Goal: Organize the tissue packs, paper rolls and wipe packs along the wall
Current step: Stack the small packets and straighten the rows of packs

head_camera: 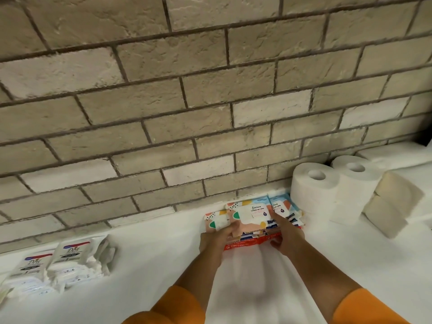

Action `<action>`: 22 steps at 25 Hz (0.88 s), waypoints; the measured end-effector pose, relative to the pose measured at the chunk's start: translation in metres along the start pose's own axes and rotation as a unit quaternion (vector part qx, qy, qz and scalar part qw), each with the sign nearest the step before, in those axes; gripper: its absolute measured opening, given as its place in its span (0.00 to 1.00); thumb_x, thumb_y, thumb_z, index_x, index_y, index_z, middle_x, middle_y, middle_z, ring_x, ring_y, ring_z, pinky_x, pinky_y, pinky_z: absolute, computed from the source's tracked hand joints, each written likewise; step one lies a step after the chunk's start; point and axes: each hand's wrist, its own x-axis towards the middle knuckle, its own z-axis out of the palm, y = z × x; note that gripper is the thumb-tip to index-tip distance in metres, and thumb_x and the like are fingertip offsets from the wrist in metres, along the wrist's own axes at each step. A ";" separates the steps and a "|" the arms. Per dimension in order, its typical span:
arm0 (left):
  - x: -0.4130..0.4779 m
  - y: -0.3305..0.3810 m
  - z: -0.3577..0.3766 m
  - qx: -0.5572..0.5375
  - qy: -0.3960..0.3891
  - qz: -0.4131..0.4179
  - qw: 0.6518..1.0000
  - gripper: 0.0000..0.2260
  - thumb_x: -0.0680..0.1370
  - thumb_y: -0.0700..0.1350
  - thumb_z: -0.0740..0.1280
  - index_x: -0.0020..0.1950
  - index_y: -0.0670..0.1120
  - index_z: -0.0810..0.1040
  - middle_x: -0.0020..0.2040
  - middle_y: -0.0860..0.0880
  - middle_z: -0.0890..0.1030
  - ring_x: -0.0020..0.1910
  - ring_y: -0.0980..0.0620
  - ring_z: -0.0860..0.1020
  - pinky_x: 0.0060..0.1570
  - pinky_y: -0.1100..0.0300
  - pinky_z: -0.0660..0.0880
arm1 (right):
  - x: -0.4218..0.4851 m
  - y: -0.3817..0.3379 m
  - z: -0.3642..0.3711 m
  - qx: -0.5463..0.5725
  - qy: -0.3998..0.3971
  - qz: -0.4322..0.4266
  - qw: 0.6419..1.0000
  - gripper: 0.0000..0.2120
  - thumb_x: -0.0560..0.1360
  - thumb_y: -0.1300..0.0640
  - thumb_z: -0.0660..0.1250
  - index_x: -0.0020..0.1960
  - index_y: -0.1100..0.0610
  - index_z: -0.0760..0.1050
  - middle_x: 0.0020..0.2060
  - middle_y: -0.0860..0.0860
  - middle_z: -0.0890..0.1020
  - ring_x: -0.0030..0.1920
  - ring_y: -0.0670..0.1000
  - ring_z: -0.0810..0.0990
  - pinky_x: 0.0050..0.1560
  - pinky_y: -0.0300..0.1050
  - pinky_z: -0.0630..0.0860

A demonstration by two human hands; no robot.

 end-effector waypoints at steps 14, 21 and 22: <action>0.006 -0.002 -0.009 -0.013 -0.005 -0.006 1.000 0.37 0.59 0.59 0.84 0.63 0.49 0.74 0.53 0.48 0.84 0.46 0.50 0.80 0.39 0.53 0.76 | 0.004 0.012 0.003 -0.053 0.006 -0.025 0.998 0.27 0.64 0.48 0.84 0.55 0.55 0.76 0.48 0.58 0.86 0.51 0.60 0.86 0.54 0.59 0.83; 0.019 -0.009 -0.042 -0.001 0.010 -0.017 1.000 0.40 0.58 0.60 0.84 0.63 0.50 0.72 0.54 0.45 0.83 0.53 0.42 0.79 0.57 0.39 0.79 | -0.010 0.038 0.024 -0.063 -0.008 -0.037 0.997 0.24 0.63 0.47 0.85 0.52 0.55 0.79 0.44 0.56 0.87 0.49 0.60 0.87 0.56 0.63 0.82; 0.021 -0.010 -0.050 0.001 0.011 -0.018 1.000 0.40 0.57 0.60 0.84 0.63 0.50 0.72 0.54 0.45 0.83 0.53 0.41 0.79 0.56 0.39 0.79 | -0.014 0.044 0.029 -0.065 -0.007 -0.040 0.997 0.24 0.63 0.47 0.85 0.52 0.55 0.79 0.44 0.56 0.87 0.48 0.60 0.87 0.56 0.64 0.82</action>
